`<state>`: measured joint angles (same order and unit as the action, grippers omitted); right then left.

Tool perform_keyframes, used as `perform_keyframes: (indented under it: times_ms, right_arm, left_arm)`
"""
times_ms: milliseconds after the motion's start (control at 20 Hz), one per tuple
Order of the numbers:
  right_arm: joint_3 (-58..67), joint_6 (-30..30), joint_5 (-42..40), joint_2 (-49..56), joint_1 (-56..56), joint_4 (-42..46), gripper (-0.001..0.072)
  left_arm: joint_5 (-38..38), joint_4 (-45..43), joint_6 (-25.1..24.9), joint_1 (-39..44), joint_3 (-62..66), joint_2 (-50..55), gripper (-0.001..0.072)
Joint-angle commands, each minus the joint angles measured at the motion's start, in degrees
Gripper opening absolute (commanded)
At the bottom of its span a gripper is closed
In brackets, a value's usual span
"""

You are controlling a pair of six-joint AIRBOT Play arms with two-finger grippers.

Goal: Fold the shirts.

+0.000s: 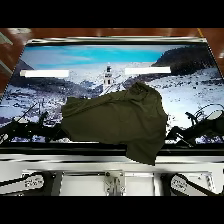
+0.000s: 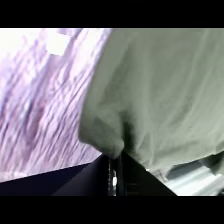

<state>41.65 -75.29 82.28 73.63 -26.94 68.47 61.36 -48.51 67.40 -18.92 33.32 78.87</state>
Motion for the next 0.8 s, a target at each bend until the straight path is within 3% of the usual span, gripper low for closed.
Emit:
perform_keyframes:
  times_ms: [0,150,200,250,400,450,500,550,750]
  right_arm:
    - [-6.2,0.6,-8.7,0.0,0.0,-5.9,0.0647]
    - [-7.9,0.2,-14.7,0.0,0.0,-8.5,0.0646]
    - [-7.9,-0.3,-15.9,0.1,0.0,-8.5,0.0628]
    - [-7.9,-0.5,-17.0,0.4,0.2,-8.6,0.0551]
    - [-8.3,-0.5,-18.6,2.4,4.0,-8.3,0.0546]
    - [-8.3,-0.5,-19.3,3.1,5.8,-8.3,0.0406]
    - [-8.3,-0.6,-19.6,3.3,6.9,-8.4,0.0121]
    - [-8.0,-0.7,-19.1,2.7,7.6,-8.7,0.0059]
    - [0.2,2.2,-16.9,-6.7,8.1,-8.5,0.0054]
  left_arm:
    - [3.1,0.6,-0.8,0.0,0.1,-3.2,0.0036]
    - [3.5,0.6,-1.0,0.0,0.2,-6.8,0.0036]
    - [3.7,0.6,-0.9,0.0,0.4,-7.5,0.0036]
    - [3.9,0.6,-0.9,0.0,0.5,-7.9,0.0036]
    - [3.8,1.0,-0.7,0.0,0.5,-8.8,0.0036]
    - [3.8,1.0,-0.7,0.0,0.7,-9.0,0.0036]
    - [3.8,1.0,-0.7,0.0,1.0,-9.3,0.0036]
    - [3.8,1.0,-0.7,0.0,1.8,-10.1,0.0034]
    - [3.7,0.9,-0.9,0.0,13.0,-17.3,0.0033]
